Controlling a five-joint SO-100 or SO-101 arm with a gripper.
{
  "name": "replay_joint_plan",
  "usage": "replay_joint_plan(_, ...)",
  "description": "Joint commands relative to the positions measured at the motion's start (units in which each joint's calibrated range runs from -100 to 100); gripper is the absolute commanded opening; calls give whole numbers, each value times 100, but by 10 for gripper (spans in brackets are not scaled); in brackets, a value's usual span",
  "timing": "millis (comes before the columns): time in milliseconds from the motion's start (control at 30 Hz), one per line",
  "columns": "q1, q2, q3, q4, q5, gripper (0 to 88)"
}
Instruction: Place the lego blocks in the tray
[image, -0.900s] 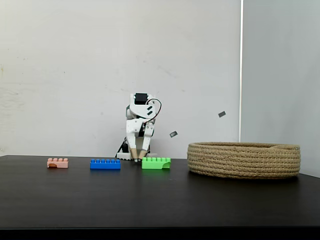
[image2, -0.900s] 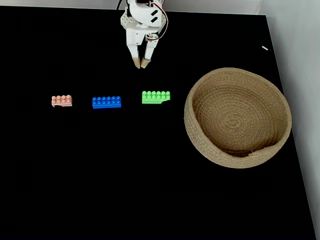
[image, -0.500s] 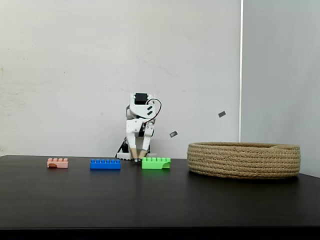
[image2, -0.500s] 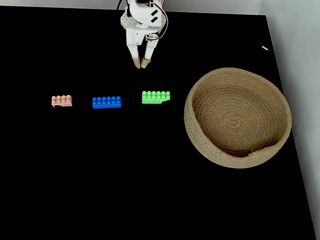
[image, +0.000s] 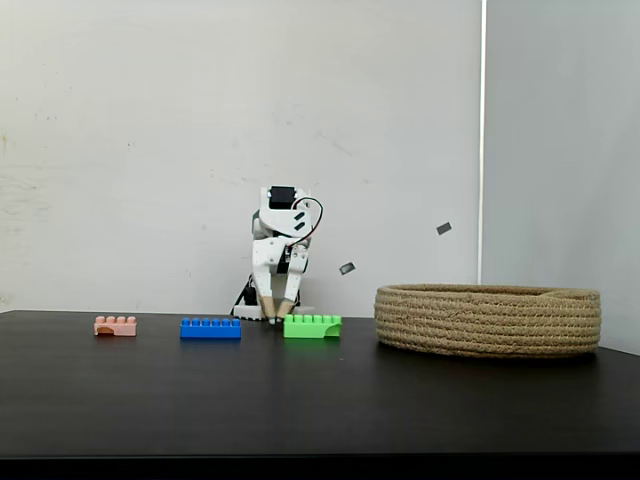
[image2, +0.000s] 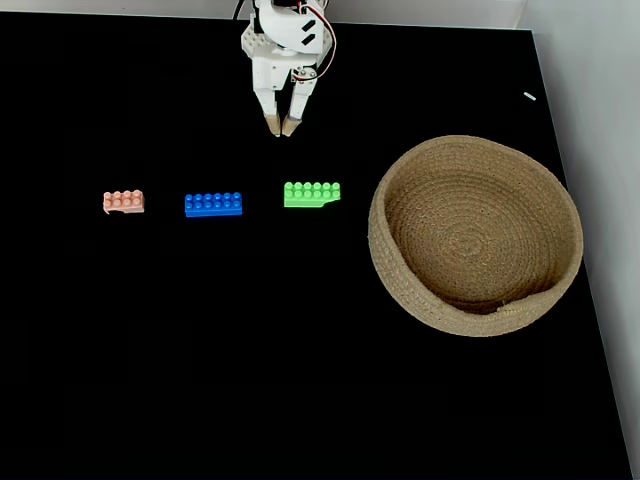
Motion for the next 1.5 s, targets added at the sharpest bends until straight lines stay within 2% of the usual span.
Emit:
replay_joint_plan(0,15,-41,80,55,10,2)
replay_joint_plan(433,7,-41,80,63,83,7)
replay_joint_plan(1200,-134,-41,80,5,-151,0)
replay_joint_plan(1367,-315,604,-276,-970,-767,0)
replay_joint_plan(1467,-513,1516,-1097,-1653,-1333,10)
